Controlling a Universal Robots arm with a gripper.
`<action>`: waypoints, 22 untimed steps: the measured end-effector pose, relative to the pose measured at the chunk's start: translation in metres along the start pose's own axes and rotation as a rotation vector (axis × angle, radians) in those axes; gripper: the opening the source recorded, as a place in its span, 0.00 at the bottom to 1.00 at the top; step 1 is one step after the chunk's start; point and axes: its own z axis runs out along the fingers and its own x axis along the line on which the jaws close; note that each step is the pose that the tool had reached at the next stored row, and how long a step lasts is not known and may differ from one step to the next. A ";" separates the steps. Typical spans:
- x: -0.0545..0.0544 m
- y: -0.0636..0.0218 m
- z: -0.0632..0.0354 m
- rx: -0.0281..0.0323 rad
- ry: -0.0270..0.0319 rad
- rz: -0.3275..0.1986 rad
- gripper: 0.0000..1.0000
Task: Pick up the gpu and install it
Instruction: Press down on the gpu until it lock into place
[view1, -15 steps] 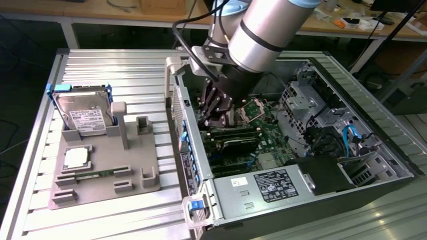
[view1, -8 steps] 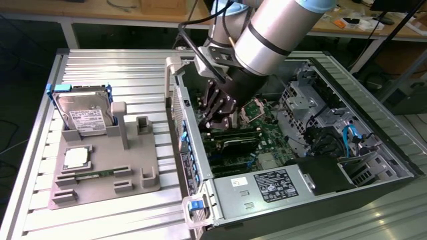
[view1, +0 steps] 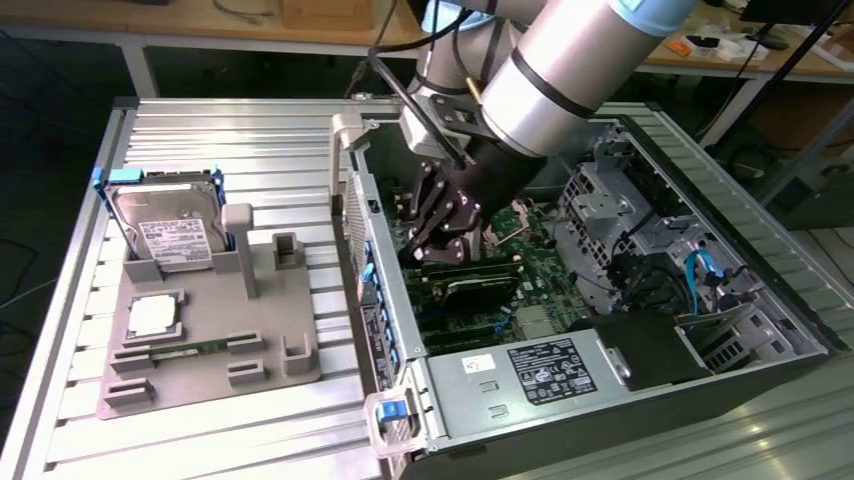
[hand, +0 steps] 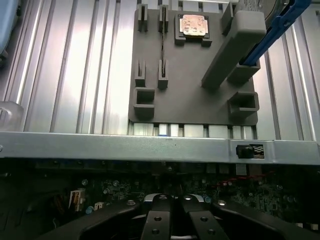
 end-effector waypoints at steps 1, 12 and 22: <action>0.000 -0.0008 0.0021 -0.0026 0.0003 0.000 0.11; 0.001 -0.0026 0.0114 -0.0150 -0.0033 -0.001 0.11; 0.001 -0.0026 0.0205 -0.0189 -0.0039 -0.001 0.11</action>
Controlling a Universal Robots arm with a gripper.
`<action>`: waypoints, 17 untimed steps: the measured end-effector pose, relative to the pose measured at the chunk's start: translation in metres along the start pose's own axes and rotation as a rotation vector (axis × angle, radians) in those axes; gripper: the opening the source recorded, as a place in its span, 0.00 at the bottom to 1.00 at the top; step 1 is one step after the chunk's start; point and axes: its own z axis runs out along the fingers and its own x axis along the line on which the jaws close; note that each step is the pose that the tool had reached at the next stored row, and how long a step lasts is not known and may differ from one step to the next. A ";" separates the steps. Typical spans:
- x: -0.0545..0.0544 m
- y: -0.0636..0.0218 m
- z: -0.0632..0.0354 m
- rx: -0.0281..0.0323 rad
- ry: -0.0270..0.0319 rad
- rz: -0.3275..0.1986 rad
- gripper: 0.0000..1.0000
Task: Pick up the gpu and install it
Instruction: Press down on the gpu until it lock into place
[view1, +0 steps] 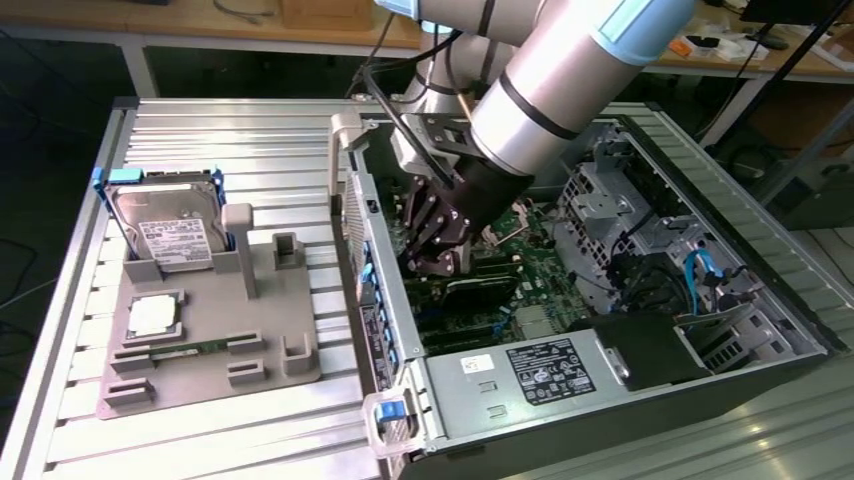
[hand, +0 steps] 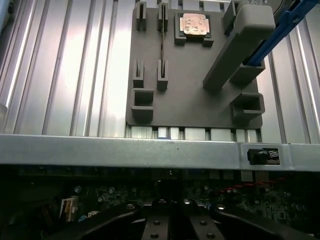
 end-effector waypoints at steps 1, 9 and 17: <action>0.000 -0.0005 0.0013 -0.0003 0.0000 0.000 0.11; 0.001 -0.0134 -0.0015 -0.0114 -0.0123 -0.004 0.11; 0.000 -0.0116 -0.0097 -0.0452 -0.0152 0.001 0.11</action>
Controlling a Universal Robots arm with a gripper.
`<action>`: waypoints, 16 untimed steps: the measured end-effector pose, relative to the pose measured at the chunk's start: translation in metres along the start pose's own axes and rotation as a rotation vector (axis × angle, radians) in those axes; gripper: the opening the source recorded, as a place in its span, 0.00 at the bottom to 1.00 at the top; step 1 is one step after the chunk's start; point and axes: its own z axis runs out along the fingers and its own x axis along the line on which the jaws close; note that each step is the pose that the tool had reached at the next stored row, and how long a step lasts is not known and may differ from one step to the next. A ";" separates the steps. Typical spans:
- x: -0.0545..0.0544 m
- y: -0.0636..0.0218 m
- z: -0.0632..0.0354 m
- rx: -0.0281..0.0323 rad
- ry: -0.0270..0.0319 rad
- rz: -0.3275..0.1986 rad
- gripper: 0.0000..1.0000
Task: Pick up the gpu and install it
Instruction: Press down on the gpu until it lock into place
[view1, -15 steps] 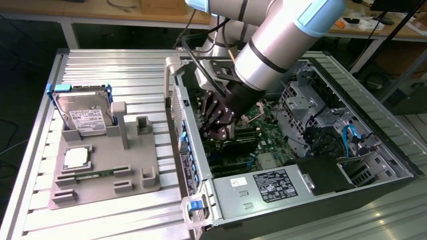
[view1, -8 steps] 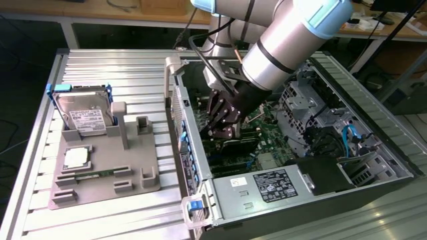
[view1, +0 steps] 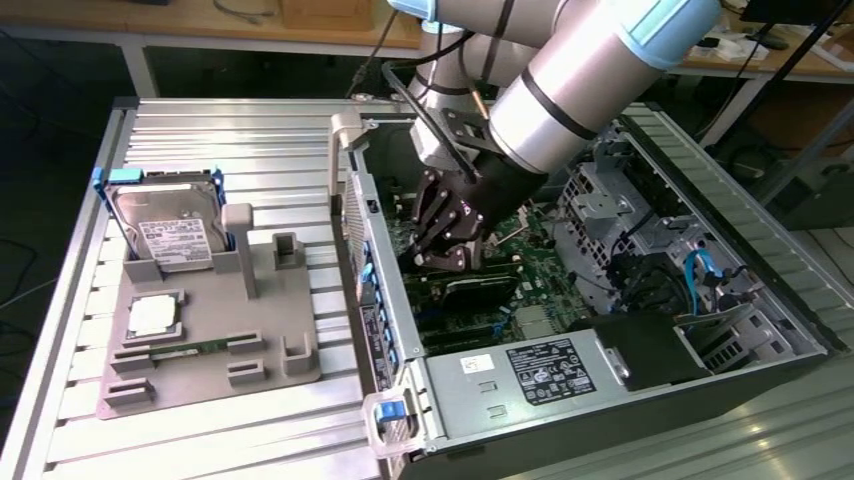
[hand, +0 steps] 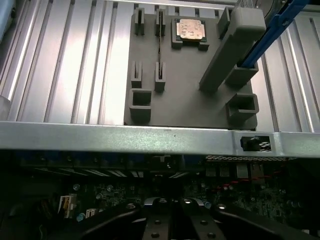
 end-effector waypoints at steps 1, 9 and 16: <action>0.000 0.0006 -0.0027 -0.0043 -0.0005 0.001 0.11; 0.000 0.0016 -0.0074 -0.0642 -0.0038 0.005 0.11; 0.002 0.0003 -0.0044 -0.0995 -0.0054 0.007 0.11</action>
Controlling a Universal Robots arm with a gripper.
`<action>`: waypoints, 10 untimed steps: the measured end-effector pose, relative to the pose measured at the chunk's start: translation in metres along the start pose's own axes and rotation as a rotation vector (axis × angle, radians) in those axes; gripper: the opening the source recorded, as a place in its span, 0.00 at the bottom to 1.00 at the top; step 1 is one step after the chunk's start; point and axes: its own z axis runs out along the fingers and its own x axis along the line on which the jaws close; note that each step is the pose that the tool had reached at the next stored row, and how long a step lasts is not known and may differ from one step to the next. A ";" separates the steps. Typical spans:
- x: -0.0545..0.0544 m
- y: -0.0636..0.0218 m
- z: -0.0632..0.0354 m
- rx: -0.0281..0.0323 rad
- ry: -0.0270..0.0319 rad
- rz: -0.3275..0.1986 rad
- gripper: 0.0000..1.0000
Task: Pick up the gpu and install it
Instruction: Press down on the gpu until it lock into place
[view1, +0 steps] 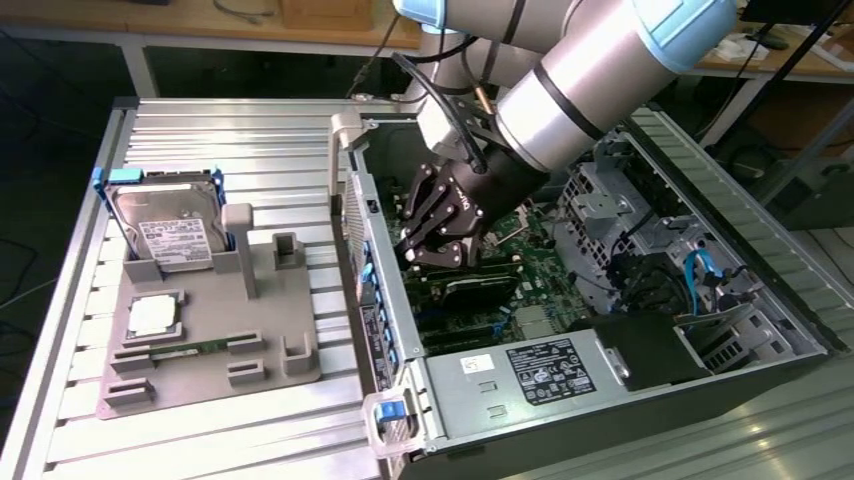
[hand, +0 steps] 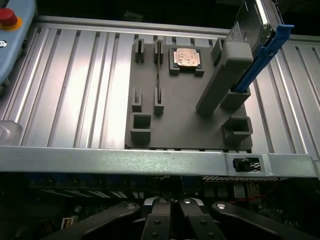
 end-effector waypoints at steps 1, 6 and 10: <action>0.000 -0.0002 0.0004 -0.0015 0.0001 0.000 0.11; 0.000 -0.0017 0.0030 -0.0068 -0.0001 0.000 0.11; 0.001 -0.0043 0.0062 -0.0093 0.0004 0.000 0.11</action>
